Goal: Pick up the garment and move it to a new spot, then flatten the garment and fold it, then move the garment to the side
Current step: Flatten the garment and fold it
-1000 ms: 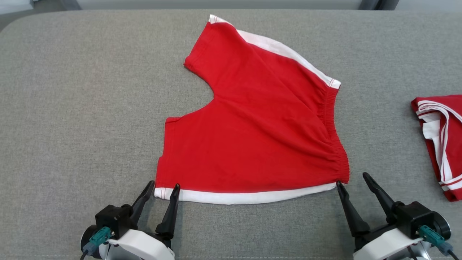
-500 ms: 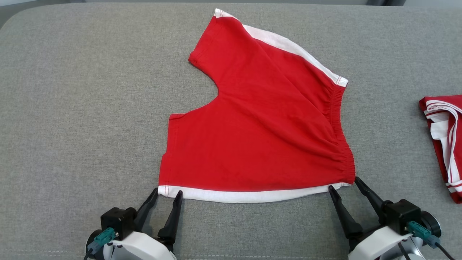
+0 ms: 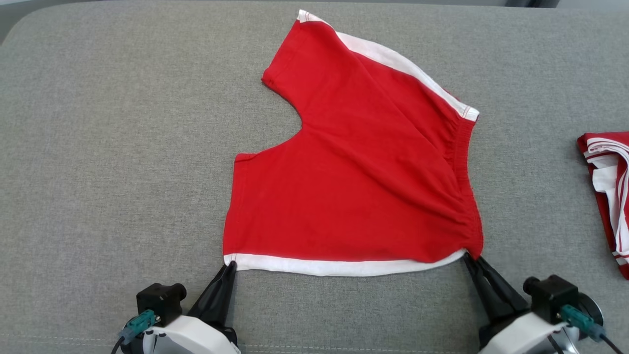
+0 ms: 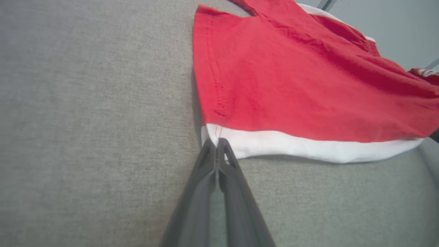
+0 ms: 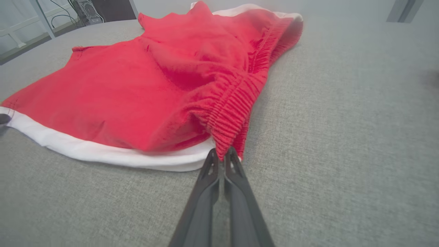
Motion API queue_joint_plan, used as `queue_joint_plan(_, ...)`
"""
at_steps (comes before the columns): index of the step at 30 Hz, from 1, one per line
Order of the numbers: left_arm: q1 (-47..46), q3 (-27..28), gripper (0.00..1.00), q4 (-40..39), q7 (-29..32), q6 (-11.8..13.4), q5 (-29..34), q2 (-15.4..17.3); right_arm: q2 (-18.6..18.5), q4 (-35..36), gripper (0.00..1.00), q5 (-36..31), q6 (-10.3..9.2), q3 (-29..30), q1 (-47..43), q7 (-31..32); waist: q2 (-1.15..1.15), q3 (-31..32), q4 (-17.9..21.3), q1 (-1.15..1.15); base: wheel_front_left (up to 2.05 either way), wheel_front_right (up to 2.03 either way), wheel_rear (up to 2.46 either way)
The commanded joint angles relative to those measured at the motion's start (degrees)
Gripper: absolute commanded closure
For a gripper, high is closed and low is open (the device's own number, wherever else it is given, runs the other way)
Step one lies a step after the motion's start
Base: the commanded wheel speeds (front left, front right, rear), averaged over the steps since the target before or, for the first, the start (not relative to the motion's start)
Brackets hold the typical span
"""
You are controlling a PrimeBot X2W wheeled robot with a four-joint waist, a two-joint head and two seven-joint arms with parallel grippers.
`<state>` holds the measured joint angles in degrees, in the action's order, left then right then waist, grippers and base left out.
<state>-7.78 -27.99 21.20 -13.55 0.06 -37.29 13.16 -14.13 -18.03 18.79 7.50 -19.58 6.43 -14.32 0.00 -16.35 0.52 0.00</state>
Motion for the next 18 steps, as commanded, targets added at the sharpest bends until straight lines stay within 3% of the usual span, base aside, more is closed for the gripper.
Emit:
queue_joint_plan(1,-0.76,2.08,1.00,-1.22,-0.19,0.54,-0.48,0.82,-1.13,1.74,1.00,0.81,-0.01,-1.50,-2.08,-0.68,0.00,0.28,-0.14,0.00,0.00,0.00,0.00)
queue_joint_plan(13,7.39,2.90,1.00,-8.50,1.94,4.35,-2.25,2.59,-0.93,7.70,1.00,2.89,-0.01,0.57,-11.94,-0.68,0.00,1.77,-1.52,0.00,0.00,0.00,0.00)
queue_joint_plan(18,8.19,4.18,1.00,-13.49,1.94,6.05,-1.37,4.89,-0.09,10.70,1.00,3.21,-0.01,1.45,-14.19,-0.68,0.00,1.06,-1.32,0.00,0.00,0.00,0.00)
